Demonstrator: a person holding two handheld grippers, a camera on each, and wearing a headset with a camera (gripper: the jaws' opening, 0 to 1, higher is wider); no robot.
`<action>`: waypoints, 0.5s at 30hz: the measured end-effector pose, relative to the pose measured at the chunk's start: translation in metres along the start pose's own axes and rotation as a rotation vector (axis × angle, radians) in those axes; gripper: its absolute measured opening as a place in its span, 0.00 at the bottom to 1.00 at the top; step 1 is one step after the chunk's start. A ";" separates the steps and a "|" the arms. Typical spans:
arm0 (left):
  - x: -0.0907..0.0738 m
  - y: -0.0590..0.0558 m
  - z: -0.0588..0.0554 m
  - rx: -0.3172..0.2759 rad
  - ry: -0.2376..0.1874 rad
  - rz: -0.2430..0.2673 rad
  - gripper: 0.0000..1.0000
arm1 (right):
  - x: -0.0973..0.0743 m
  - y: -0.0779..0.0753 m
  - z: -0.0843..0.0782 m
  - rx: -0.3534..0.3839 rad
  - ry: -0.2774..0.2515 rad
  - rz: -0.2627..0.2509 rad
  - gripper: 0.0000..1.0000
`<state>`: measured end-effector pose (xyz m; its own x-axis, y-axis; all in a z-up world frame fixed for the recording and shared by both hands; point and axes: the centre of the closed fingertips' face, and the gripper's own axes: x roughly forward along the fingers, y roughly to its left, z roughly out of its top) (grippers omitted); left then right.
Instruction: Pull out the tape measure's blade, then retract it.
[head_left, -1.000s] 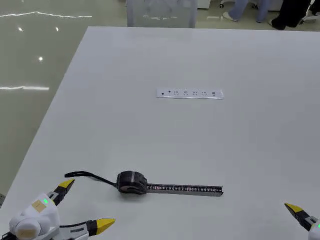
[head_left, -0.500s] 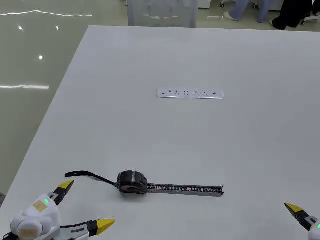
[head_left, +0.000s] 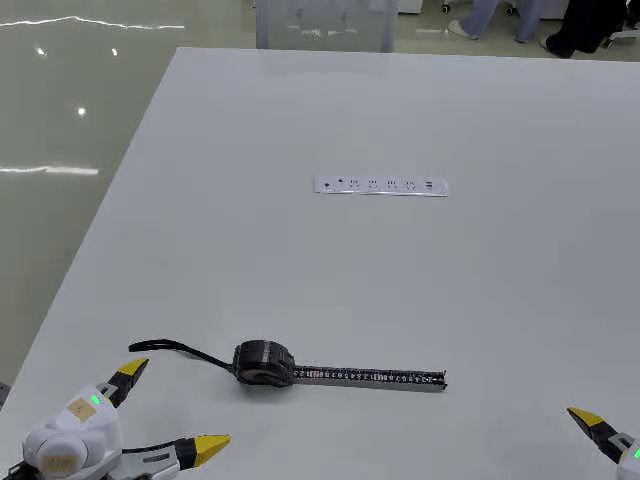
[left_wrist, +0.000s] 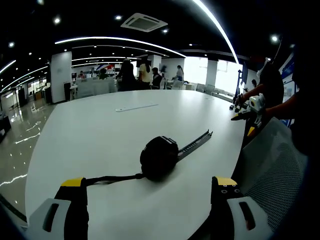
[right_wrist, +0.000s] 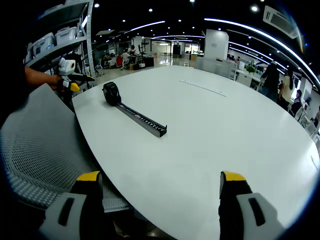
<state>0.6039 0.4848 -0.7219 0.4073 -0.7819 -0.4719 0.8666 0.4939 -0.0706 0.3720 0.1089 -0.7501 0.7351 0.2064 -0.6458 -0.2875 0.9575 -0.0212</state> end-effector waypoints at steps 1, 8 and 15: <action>0.000 0.000 0.001 0.003 0.000 0.000 1.00 | 0.000 0.001 0.001 -0.002 0.000 0.001 0.99; -0.002 -0.001 0.001 0.011 0.001 0.001 1.00 | 0.002 0.001 0.004 -0.009 -0.002 0.004 0.98; -0.004 0.000 -0.002 0.000 0.004 0.004 1.00 | 0.004 0.002 0.001 -0.015 0.012 0.009 0.98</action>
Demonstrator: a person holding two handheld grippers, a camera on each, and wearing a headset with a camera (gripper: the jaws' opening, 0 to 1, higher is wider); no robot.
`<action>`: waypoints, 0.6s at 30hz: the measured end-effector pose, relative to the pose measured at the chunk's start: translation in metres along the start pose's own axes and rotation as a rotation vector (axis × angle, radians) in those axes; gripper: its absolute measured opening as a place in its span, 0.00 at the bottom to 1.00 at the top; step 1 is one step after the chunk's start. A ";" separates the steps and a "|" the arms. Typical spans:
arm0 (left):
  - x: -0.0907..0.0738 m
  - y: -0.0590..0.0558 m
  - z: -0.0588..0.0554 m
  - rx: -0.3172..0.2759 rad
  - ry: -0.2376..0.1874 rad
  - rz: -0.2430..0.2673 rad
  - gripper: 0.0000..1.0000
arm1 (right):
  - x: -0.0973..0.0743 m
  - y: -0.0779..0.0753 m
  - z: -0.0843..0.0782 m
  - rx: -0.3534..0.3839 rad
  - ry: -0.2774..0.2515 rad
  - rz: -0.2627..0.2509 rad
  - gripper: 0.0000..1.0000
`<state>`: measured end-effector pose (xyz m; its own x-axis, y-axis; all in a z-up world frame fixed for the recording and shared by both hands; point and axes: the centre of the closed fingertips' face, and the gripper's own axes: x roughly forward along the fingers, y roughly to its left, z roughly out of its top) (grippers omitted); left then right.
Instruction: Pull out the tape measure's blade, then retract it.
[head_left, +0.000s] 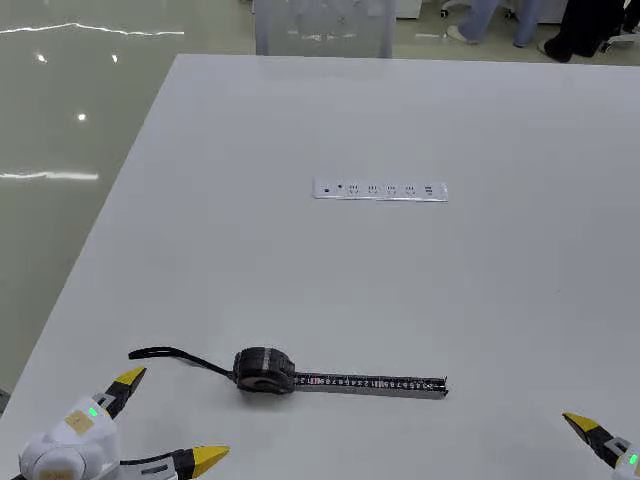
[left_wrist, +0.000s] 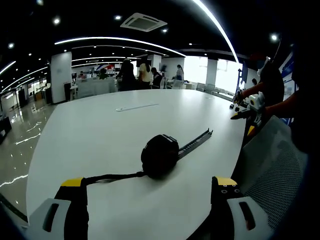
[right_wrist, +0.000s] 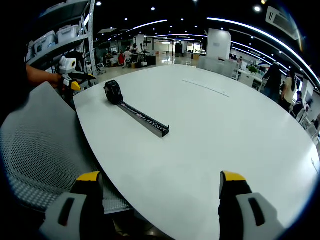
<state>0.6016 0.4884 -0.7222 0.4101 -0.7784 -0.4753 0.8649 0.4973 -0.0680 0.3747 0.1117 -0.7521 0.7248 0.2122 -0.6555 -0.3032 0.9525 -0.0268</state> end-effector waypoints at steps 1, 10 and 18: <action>0.000 0.001 -0.002 -0.008 0.003 0.000 1.00 | 0.000 0.001 0.000 -0.002 0.004 0.002 0.99; 0.002 -0.004 0.001 -0.009 -0.007 -0.006 1.00 | 0.000 -0.001 0.005 -0.017 0.003 0.005 0.98; 0.015 -0.021 0.015 -0.020 -0.015 0.012 1.00 | 0.003 -0.002 0.016 -0.071 0.016 0.034 0.99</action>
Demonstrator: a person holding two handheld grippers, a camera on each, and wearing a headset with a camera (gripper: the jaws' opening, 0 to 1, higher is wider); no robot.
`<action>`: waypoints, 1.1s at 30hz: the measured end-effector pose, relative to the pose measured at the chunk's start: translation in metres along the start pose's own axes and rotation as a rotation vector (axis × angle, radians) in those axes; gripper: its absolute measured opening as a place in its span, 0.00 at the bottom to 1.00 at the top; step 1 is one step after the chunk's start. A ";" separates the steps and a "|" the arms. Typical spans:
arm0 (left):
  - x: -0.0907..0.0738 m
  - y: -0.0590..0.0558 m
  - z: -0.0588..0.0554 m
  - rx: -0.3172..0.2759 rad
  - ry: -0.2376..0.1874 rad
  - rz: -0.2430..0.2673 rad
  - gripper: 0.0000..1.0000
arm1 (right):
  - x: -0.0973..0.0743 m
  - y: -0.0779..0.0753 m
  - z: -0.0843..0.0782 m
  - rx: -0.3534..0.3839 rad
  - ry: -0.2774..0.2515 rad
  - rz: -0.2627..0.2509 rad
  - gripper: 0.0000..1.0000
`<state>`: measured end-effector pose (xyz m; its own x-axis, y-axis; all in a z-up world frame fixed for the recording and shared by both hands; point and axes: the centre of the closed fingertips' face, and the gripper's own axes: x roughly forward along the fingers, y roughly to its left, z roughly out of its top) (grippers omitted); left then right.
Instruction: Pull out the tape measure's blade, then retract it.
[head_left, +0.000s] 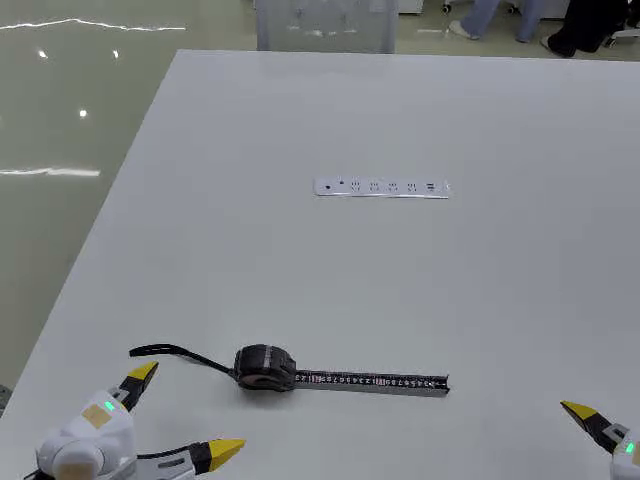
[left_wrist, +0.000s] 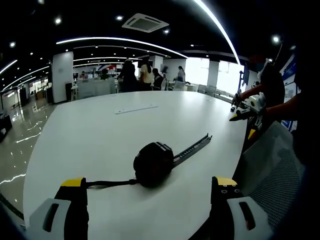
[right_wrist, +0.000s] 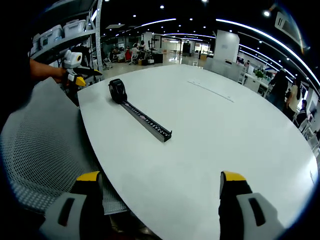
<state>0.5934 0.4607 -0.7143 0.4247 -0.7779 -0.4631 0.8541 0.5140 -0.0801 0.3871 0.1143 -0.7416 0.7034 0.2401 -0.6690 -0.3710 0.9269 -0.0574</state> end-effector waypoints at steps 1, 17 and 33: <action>0.002 -0.001 -0.001 -0.012 0.007 0.004 1.00 | 0.000 0.000 0.002 -0.006 -0.001 0.001 0.99; 0.030 -0.016 0.016 -0.073 0.079 0.053 1.00 | 0.015 0.004 0.033 -0.163 0.044 0.094 0.96; 0.057 -0.012 0.026 -0.129 0.039 0.176 1.00 | 0.038 0.007 0.049 -0.266 0.109 0.218 0.92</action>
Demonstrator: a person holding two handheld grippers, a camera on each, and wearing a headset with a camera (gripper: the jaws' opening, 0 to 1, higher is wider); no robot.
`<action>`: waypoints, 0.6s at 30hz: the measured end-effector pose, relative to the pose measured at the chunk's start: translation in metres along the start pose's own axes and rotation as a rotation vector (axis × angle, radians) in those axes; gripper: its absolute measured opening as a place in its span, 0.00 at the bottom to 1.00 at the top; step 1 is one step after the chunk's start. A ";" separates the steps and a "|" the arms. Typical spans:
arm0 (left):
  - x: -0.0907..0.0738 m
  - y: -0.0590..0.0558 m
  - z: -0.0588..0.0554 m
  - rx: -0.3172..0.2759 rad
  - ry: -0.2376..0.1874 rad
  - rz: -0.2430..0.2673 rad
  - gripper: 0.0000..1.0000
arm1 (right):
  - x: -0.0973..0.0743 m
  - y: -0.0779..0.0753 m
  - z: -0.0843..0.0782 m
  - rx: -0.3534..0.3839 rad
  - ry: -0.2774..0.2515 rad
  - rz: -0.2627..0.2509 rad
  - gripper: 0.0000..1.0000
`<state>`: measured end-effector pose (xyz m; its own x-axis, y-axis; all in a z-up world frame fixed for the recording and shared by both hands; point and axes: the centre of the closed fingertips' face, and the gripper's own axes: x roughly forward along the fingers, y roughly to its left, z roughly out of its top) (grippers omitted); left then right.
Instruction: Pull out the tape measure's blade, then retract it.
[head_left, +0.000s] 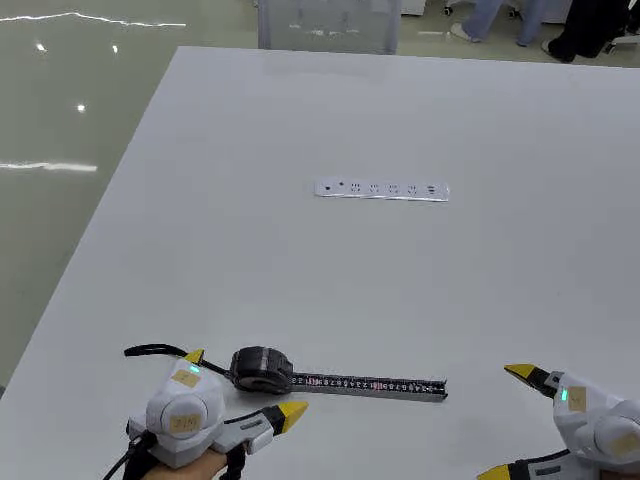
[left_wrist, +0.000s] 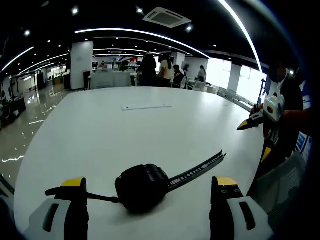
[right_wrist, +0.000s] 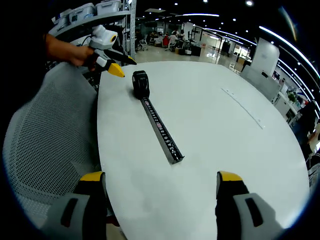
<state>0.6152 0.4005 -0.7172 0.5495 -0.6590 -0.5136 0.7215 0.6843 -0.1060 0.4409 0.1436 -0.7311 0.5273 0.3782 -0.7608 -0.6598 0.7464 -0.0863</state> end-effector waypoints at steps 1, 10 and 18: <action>0.000 0.002 0.000 0.000 -0.004 0.009 1.00 | 0.001 -0.001 0.002 -0.006 0.002 0.002 0.92; 0.006 -0.004 -0.012 -0.031 0.010 -0.012 1.00 | 0.008 -0.011 0.012 -0.034 0.025 0.048 0.89; 0.007 -0.005 -0.007 0.021 -0.008 -0.002 1.00 | 0.018 -0.001 0.008 -0.062 0.061 0.098 0.86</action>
<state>0.6124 0.3949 -0.7265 0.5511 -0.6628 -0.5070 0.7314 0.6761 -0.0889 0.4552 0.1541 -0.7394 0.4268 0.4120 -0.8050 -0.7395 0.6714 -0.0484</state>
